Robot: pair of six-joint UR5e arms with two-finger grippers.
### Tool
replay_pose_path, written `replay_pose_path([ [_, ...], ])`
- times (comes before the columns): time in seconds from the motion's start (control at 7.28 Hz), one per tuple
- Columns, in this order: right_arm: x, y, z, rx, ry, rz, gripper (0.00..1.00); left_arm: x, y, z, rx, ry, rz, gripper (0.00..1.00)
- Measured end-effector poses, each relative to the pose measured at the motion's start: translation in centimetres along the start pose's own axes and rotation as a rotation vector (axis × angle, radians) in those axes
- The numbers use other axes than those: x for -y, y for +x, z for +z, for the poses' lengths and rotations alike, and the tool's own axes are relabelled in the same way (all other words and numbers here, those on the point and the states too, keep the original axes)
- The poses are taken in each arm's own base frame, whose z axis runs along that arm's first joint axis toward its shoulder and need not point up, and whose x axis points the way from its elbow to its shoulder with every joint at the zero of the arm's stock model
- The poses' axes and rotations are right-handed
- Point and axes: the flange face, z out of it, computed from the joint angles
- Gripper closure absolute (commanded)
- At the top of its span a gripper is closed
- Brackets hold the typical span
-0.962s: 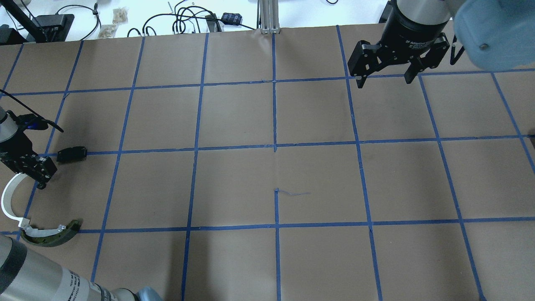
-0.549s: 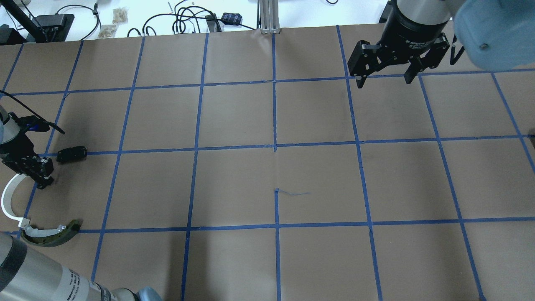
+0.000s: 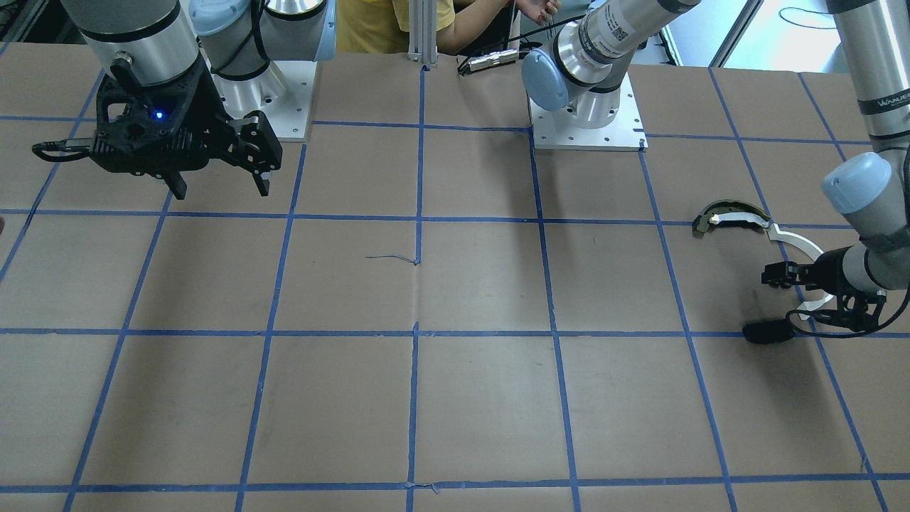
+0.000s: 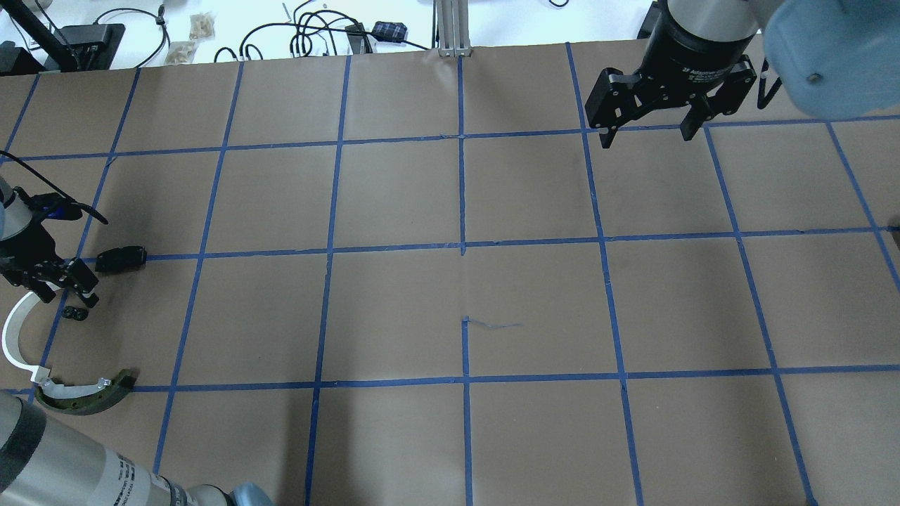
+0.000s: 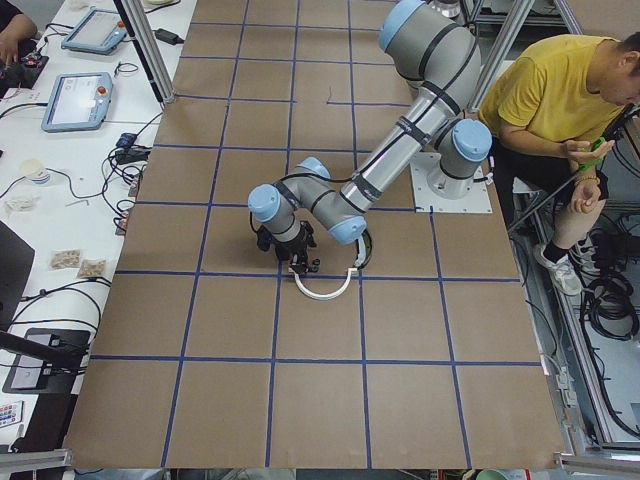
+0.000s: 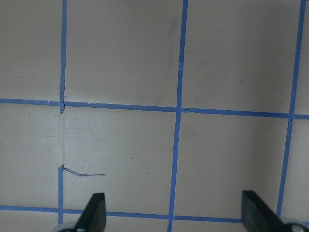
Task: Place bearing gear from tray to pile
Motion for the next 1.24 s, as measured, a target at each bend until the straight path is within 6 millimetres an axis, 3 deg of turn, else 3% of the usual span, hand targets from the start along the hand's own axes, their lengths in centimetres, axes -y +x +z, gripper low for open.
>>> replay_pose_path([
  [0.27,0.0,0.0,0.0,0.0,-0.001,0.0,0.0,0.0,1.8,-3.5,0.017,0.014,0.017,0.0],
  [0.55,0.0,0.0,0.0,-0.001,-0.001,0.0,0.0,0.9,7.0,-10.6,0.06,0.085,0.025,0.0],
  [0.82,0.0,0.1,0.0,-0.001,-0.001,0.001,0.0,0.6,15.2,-19.0,0.04,0.189,-0.033,0.0],
  [0.96,0.0,0.1,0.0,-0.003,-0.001,0.001,0.0,0.0,20.5,-22.7,0.05,0.248,-0.034,0.0],
  [1.24,0.0,0.1,0.0,-0.004,-0.001,0.002,0.0,-2.6,30.5,-27.4,0.055,0.344,-0.066,0.0],
])
